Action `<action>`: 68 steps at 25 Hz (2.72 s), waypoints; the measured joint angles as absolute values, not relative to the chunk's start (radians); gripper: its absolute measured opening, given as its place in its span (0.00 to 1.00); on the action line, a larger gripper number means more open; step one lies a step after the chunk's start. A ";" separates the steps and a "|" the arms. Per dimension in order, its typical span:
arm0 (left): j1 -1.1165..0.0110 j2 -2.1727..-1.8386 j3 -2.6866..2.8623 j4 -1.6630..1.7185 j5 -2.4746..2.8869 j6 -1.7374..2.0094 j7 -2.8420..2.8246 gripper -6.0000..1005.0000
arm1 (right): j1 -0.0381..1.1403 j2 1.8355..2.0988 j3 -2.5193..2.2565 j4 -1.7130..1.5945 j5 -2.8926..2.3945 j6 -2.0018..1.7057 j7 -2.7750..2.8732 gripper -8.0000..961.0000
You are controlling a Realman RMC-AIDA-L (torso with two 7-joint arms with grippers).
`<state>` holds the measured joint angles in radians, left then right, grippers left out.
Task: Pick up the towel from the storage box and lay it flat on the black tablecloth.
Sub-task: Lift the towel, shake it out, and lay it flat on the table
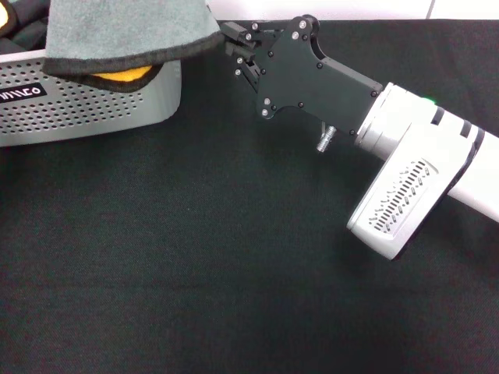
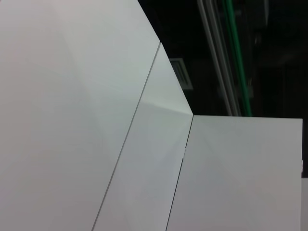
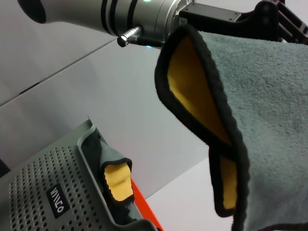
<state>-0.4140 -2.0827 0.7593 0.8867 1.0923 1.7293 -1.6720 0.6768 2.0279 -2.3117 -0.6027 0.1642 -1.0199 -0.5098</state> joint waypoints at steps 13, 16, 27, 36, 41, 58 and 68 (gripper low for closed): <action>-0.376 -2.052 0.713 0.803 1.286 1.723 -1.560 0.04 | 0.504 2.028 -2.307 -0.748 0.122 -1.013 -0.494 0.02; -0.347 -2.056 0.645 0.769 1.289 1.723 -1.514 0.07 | 0.432 2.027 -2.289 -0.827 0.095 -0.988 -0.514 0.02; -0.302 -2.033 0.622 0.700 1.502 1.718 -1.406 0.16 | 0.341 2.028 -2.246 -1.196 0.088 -0.609 -0.770 0.02; -0.292 -2.059 0.623 0.689 1.608 1.721 -1.320 0.16 | 0.394 2.017 -2.099 -1.446 0.096 -0.159 -0.701 0.03; -0.289 -2.064 0.622 0.661 1.611 1.719 -1.273 0.16 | 0.408 2.021 -2.047 -1.597 0.126 0.052 -0.693 0.03; -0.311 -2.089 0.629 0.553 1.615 1.691 -1.126 0.16 | 0.704 2.019 -1.398 -1.735 0.970 1.010 -0.907 0.03; -0.349 -2.090 0.644 0.493 1.622 1.691 -1.096 0.16 | 0.903 1.988 -1.047 -1.524 1.256 1.398 -0.902 0.03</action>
<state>-0.3487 -2.0903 0.6441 0.4926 1.6225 1.6914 -1.0957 0.9026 1.9883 -1.0473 -1.5237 1.2564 1.3980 -0.9018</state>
